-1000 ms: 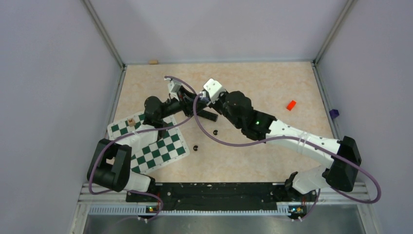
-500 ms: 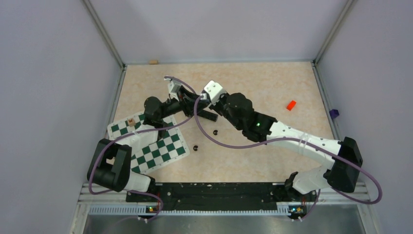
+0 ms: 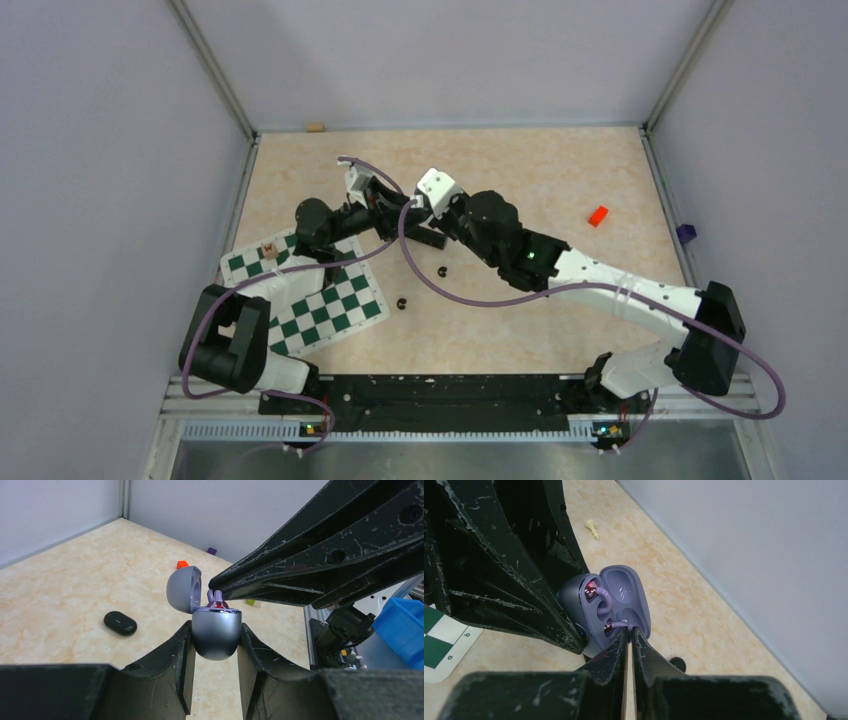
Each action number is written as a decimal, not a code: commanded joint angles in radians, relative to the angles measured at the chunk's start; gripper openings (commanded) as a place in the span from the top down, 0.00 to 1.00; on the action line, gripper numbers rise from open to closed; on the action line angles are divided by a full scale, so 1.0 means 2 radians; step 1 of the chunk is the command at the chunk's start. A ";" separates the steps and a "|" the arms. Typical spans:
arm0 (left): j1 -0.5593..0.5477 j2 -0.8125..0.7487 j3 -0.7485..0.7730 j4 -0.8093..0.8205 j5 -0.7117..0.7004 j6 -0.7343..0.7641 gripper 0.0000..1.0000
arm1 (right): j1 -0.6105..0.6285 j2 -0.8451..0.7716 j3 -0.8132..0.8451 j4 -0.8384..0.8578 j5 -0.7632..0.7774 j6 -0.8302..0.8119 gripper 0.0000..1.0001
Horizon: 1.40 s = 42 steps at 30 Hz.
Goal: Insert the wireless bluetooth earbuds into the charging case
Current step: Insert the right earbud into the right side groove of the charging case, then close the charging case.
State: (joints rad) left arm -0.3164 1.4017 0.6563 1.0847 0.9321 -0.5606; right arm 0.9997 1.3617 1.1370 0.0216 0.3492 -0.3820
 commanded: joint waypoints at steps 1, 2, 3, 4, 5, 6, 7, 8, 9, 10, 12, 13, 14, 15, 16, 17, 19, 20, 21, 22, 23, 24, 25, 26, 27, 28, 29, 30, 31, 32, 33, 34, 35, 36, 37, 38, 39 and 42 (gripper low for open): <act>-0.002 -0.012 0.009 0.050 -0.002 -0.005 1.00 | 0.009 -0.018 0.016 -0.028 -0.021 0.009 0.94; -0.002 -0.012 0.009 0.050 -0.002 -0.005 1.00 | 0.009 -0.019 0.017 -0.030 -0.022 0.009 0.91; -0.002 -0.013 0.010 0.051 -0.001 -0.005 1.00 | 0.009 -0.020 0.018 -0.031 -0.022 0.008 0.88; -0.001 -0.013 0.009 0.052 -0.001 -0.006 1.00 | 0.009 -0.021 0.019 -0.033 -0.023 0.008 0.86; -0.001 -0.013 0.010 0.054 -0.001 -0.007 1.00 | 0.009 -0.022 0.019 -0.034 -0.024 0.008 0.84; -0.001 -0.014 0.010 0.056 0.000 -0.008 1.00 | 0.009 -0.022 0.020 -0.036 -0.024 0.008 0.83; -0.001 -0.013 0.010 0.056 0.001 -0.009 1.00 | 0.009 -0.023 0.021 -0.037 -0.025 0.008 0.82; -0.001 -0.013 0.011 0.057 0.002 -0.009 1.00 | 0.009 -0.024 0.024 -0.040 -0.026 0.008 0.81; -0.001 -0.013 0.010 0.057 0.002 -0.009 1.00 | 0.009 -0.025 0.028 -0.043 -0.025 0.009 0.79; -0.001 -0.013 0.010 0.057 0.003 -0.009 1.00 | 0.009 -0.027 0.036 -0.048 -0.025 0.010 0.79; -0.001 -0.013 0.010 0.057 0.006 -0.007 1.00 | 0.009 -0.030 0.052 -0.061 -0.026 0.011 0.76; -0.001 -0.012 0.010 0.057 0.009 -0.006 1.00 | 0.009 -0.032 0.062 -0.070 -0.027 0.012 0.75; -0.001 -0.012 0.010 0.058 0.011 -0.005 1.00 | 0.009 -0.033 0.073 -0.078 -0.028 0.012 0.73; -0.001 -0.012 0.009 0.058 0.013 -0.005 1.00 | 0.009 -0.035 0.082 -0.087 -0.030 0.012 0.69; -0.001 -0.012 0.009 0.059 0.014 -0.006 1.00 | 0.009 -0.038 0.090 -0.095 -0.032 0.013 0.66; -0.001 -0.013 0.009 0.060 0.016 -0.006 1.00 | 0.009 -0.039 0.097 -0.103 -0.036 0.013 0.64; -0.001 -0.012 0.009 0.065 0.019 -0.010 1.00 | 0.009 -0.044 0.105 -0.117 -0.047 0.013 0.59; -0.001 -0.012 0.010 0.068 0.021 -0.011 1.00 | 0.009 -0.046 0.107 -0.125 -0.053 0.013 0.57; -0.001 -0.012 0.010 0.072 0.025 -0.014 1.00 | 0.009 -0.050 0.108 -0.129 -0.060 0.013 0.56; -0.001 -0.012 0.010 0.076 0.032 -0.016 1.00 | 0.009 -0.052 0.108 -0.131 -0.063 0.011 0.55; -0.001 -0.013 0.011 0.081 0.040 -0.020 1.00 | 0.008 -0.058 0.108 -0.130 -0.062 0.011 0.55; -0.001 -0.013 0.012 0.086 0.049 -0.024 1.00 | 0.003 -0.063 0.107 -0.128 -0.060 0.010 0.55; -0.002 -0.014 0.013 0.092 0.062 -0.028 1.00 | -0.002 -0.067 0.106 -0.125 -0.057 0.011 0.54; -0.002 -0.014 0.015 0.096 0.077 -0.033 1.00 | -0.007 -0.071 0.104 -0.121 -0.052 0.011 0.54; -0.003 -0.015 0.018 0.096 0.092 -0.036 1.00 | -0.012 -0.076 0.100 -0.114 -0.044 0.010 0.54; -0.005 -0.017 0.020 0.093 0.102 -0.039 1.00 | -0.017 -0.081 0.093 -0.107 -0.039 0.008 0.54; -0.007 -0.018 0.023 0.091 0.112 -0.040 1.00 | -0.022 -0.087 0.084 -0.098 -0.035 0.005 0.54; -0.009 -0.019 0.023 0.090 0.122 -0.041 1.00 | -0.026 -0.091 0.075 -0.089 -0.031 0.000 0.54; -0.012 -0.018 0.024 0.091 0.130 -0.042 1.00 | -0.029 -0.095 0.064 -0.079 -0.027 -0.007 0.54; -0.016 -0.019 0.024 0.093 0.139 -0.044 1.00 | -0.030 -0.099 0.052 -0.067 -0.022 -0.016 0.54; -0.020 -0.019 0.025 0.094 0.146 -0.045 1.00 | -0.031 -0.102 0.035 -0.057 -0.018 -0.028 0.53; -0.024 -0.019 0.025 0.095 0.154 -0.045 1.00 | -0.032 -0.105 0.022 -0.046 -0.018 -0.037 0.52; -0.028 -0.019 0.027 0.095 0.163 -0.045 1.00 | -0.033 -0.108 0.010 -0.038 -0.022 -0.043 0.50; -0.032 -0.019 0.028 0.093 0.174 -0.044 1.00 | -0.035 -0.112 0.000 -0.033 -0.029 -0.048 0.49; -0.036 -0.019 0.030 0.089 0.181 -0.043 1.00 | -0.037 -0.115 -0.008 -0.032 -0.040 -0.053 0.48; -0.039 -0.019 0.032 0.084 0.186 -0.041 1.00 | -0.039 -0.118 -0.015 -0.032 -0.053 -0.055 0.48; -0.041 -0.019 0.032 0.079 0.190 -0.037 1.00 | -0.040 -0.122 -0.020 -0.036 -0.067 -0.058 0.48; -0.045 -0.020 0.032 0.067 0.196 -0.027 1.00 | -0.041 -0.139 -0.032 -0.054 -0.106 -0.059 0.47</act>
State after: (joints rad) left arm -0.3958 1.3960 0.6815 1.2064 1.2694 -0.6342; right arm 0.9302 1.1515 1.0912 -0.1020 0.2420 -0.4698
